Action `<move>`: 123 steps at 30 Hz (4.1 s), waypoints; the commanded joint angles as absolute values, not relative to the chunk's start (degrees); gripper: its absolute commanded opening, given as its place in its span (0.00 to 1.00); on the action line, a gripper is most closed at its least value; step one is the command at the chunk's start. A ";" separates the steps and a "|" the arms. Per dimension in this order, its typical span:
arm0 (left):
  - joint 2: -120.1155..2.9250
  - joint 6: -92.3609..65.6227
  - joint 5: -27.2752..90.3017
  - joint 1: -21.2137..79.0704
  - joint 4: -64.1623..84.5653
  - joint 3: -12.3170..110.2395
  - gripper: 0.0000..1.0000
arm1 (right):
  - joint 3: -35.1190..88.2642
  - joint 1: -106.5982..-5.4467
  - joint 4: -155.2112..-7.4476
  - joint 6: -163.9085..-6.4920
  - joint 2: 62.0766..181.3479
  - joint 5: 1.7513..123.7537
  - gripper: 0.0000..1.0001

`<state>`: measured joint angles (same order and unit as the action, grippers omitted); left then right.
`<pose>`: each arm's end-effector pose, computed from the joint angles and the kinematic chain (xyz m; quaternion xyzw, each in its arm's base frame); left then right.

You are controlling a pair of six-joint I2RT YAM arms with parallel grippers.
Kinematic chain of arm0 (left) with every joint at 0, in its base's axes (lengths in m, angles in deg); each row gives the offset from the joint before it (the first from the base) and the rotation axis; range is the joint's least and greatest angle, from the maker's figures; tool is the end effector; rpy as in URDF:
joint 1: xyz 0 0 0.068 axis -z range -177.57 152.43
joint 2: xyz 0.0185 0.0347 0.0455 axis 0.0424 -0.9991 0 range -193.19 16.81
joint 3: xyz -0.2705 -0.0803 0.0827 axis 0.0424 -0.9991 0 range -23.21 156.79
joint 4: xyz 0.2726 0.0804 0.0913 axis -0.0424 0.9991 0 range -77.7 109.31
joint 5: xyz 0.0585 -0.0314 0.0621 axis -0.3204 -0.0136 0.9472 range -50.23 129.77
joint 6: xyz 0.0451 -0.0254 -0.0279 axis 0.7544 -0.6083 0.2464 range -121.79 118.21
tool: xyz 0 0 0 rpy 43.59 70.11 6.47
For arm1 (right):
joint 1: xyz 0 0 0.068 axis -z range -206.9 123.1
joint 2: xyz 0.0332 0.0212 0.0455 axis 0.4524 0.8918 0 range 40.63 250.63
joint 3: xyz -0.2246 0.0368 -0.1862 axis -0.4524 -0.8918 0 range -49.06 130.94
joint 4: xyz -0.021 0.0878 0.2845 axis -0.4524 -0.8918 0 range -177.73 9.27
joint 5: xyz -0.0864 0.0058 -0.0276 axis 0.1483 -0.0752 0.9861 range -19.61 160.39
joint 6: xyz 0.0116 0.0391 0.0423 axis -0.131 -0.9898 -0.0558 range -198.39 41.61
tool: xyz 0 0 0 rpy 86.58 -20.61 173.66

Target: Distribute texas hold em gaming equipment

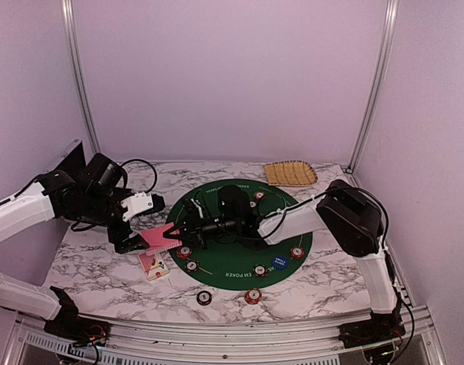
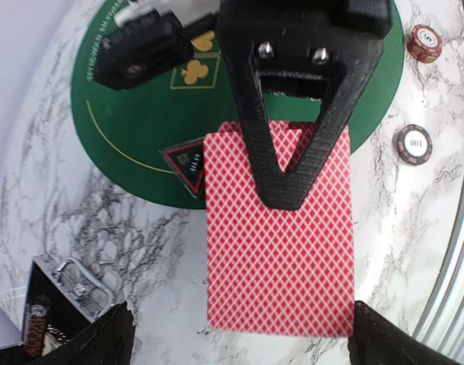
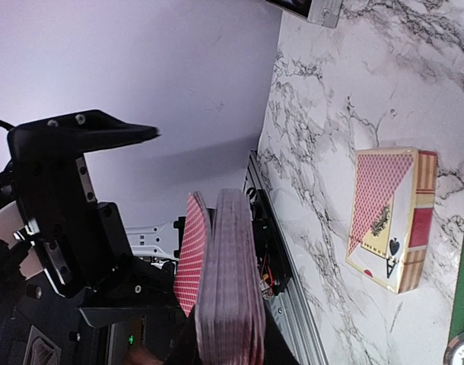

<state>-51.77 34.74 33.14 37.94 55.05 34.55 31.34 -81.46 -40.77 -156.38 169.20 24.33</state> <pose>0.2210 -0.1638 0.2916 0.5723 0.7564 -0.0522 0.3125 0.2851 0.4536 0.1505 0.1095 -0.7331 -0.6706 0.0283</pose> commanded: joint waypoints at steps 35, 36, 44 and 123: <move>-45.36 37.72 25.17 41.01 48.62 25.40 0.99 | 35.17 -86.74 -47.03 -148.34 162.21 28.63 0.02; -45.47 37.21 25.77 41.01 48.27 25.44 0.99 | 35.00 -86.79 -47.07 -148.25 162.07 28.76 0.02; -44.85 35.67 27.08 41.01 46.48 25.64 0.93 | 34.55 -87.01 -47.07 -148.19 162.10 28.83 0.02; -47.71 34.02 26.81 40.92 46.51 27.68 0.54 | 40.14 -87.70 -46.82 -151.22 169.11 27.86 0.40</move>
